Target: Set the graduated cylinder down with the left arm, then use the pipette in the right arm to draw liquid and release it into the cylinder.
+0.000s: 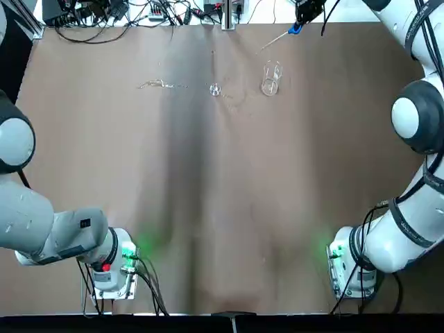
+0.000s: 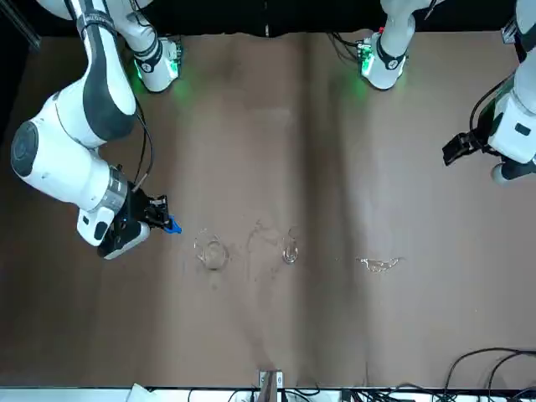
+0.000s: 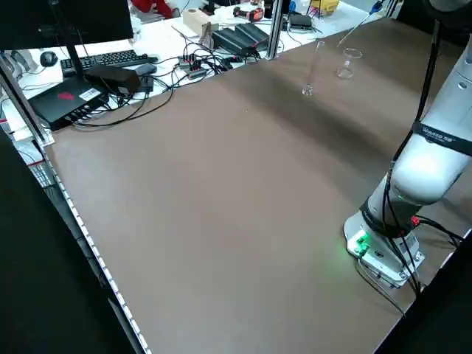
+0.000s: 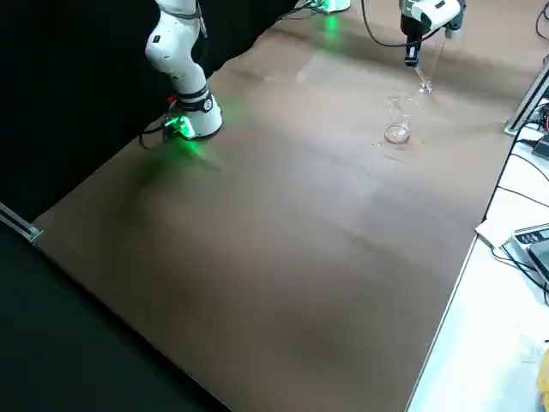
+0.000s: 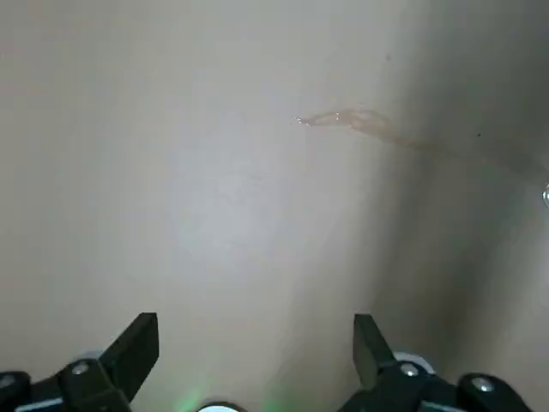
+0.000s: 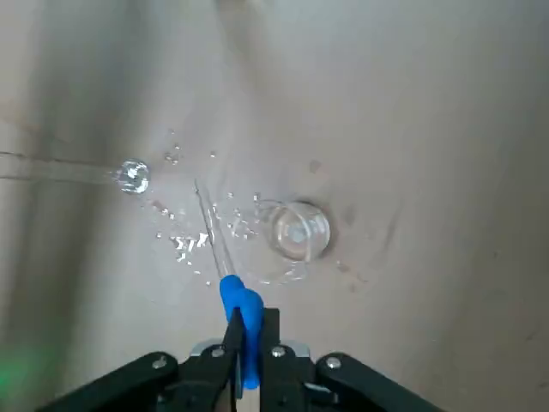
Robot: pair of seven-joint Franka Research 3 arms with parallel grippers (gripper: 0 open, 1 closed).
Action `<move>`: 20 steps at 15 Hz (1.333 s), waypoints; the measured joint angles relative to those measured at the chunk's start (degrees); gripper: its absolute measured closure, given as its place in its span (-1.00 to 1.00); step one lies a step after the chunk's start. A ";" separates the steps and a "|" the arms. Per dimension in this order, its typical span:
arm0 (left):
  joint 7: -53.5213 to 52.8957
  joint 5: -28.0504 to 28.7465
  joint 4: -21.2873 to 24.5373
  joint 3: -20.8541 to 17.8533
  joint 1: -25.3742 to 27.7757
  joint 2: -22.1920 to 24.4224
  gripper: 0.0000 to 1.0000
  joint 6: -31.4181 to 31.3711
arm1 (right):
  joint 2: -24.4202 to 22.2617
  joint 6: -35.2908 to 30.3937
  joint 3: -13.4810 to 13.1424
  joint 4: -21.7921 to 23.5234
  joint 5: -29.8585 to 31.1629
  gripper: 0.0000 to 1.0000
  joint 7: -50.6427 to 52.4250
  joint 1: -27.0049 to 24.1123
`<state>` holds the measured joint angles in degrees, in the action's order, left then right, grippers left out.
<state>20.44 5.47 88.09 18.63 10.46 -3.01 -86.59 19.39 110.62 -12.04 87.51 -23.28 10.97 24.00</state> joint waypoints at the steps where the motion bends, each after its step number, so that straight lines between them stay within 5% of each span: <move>1: 0.01 0.20 0.00 0.01 -0.58 0.00 -1.00 0.00 | 0.00 -0.04 0.00 0.00 0.78 0.81 0.00 -0.17; 20: 0.31 2.59 0.00 -0.03 -1.55 0.00 -1.00 0.00 | 1.61 -6.40 0.62 0.28 8.01 0.71 1.53 -1.67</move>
<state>20.75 8.06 88.09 18.60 8.92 -3.01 -86.59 21.00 104.21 -11.41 87.79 -15.26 12.50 22.32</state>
